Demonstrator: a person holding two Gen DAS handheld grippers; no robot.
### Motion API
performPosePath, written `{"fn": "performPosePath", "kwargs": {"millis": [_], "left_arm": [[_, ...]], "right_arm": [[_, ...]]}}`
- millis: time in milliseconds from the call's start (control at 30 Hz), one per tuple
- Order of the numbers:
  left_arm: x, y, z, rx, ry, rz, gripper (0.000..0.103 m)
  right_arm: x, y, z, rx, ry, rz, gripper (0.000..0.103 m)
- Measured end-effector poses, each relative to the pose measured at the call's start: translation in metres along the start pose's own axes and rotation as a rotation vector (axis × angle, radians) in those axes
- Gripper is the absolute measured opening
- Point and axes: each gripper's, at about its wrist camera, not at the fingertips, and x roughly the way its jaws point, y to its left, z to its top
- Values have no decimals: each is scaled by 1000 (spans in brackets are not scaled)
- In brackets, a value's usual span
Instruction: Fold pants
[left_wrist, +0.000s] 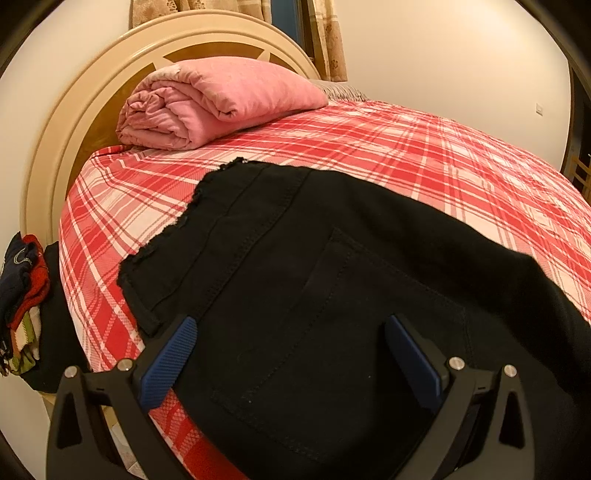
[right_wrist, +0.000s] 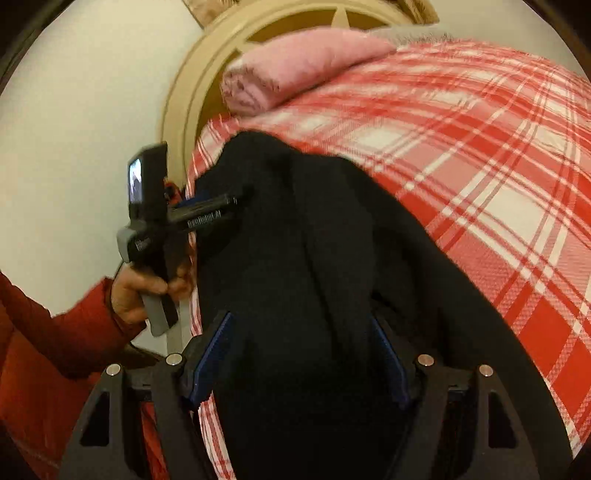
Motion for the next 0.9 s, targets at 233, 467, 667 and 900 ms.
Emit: {"fn": "performPosePath", "kwargs": {"millis": [233, 467, 667, 900], "left_arm": [[1, -1, 0, -6, 1, -1, 103], [1, -2, -1, -8, -1, -8, 103], [2, 0, 0, -13, 5, -17, 103], [2, -1, 1, 0, 3, -30, 103]], "right_arm": [[9, -33, 18, 206, -40, 138, 75], [55, -7, 48, 155, 0, 285, 77], [78, -10, 84, 200, -85, 221, 77], [50, -68, 106, 263, -122, 169, 64]]}}
